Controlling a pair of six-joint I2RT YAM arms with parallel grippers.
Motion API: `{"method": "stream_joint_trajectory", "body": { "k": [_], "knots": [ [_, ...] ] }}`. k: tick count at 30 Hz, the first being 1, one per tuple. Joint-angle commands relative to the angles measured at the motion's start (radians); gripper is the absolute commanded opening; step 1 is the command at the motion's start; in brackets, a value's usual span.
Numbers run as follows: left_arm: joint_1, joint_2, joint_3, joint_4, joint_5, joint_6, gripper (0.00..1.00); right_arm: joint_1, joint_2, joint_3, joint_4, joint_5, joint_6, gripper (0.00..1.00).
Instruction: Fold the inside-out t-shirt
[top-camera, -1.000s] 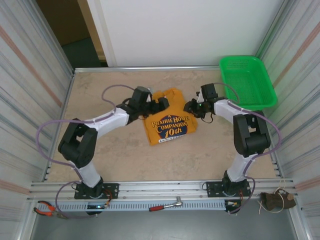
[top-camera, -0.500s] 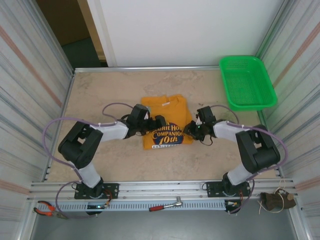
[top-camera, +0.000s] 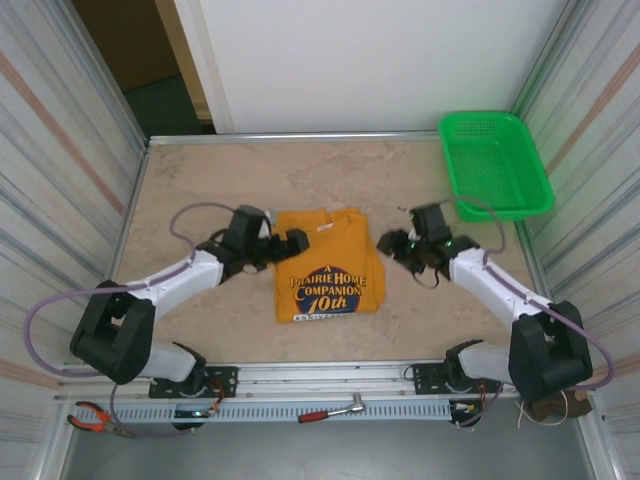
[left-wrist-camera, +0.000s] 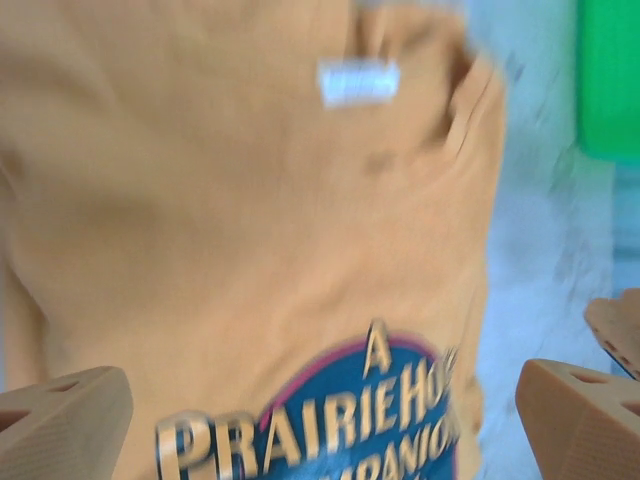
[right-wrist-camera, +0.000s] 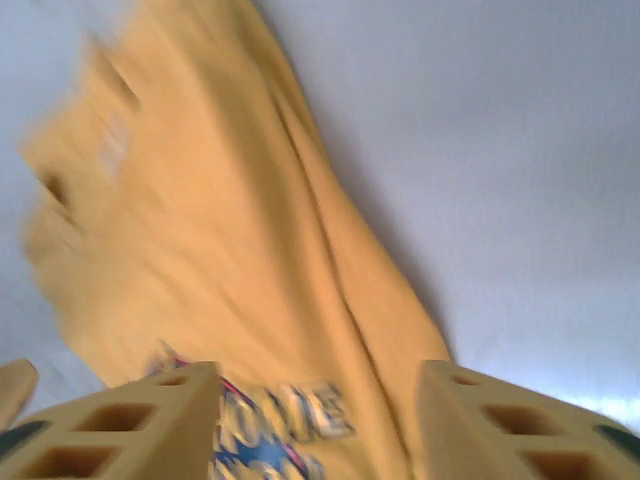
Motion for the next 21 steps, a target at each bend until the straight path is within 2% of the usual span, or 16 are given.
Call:
{"method": "stream_joint_trajectory", "body": {
  "k": [1, 4, 9, 16, 21],
  "knots": [
    [0.112, 0.039, 0.111, -0.065, 0.084, 0.136, 0.99, -0.079, 0.122, 0.177, -0.061, -0.035, -0.204, 0.75],
    [0.184, 0.16, 0.183, -0.044, 0.172, 0.212, 0.99, -0.116, 0.294, 0.313, -0.03, -0.117, -0.289, 0.81],
    [0.204, 0.308, 0.241, -0.033, 0.227, 0.289, 0.99, -0.118, 0.533, 0.464, -0.009, -0.238, -0.372, 0.86],
    [0.192, 0.338, 0.194, -0.01, 0.12, 0.318, 0.99, -0.098, 0.606, 0.441, 0.042, -0.245, -0.357, 0.87],
    [0.189, 0.404, 0.211, 0.005, 0.13, 0.321, 0.99, -0.088, 0.643, 0.418, 0.069, -0.25, -0.347, 0.87]
  ]
}}
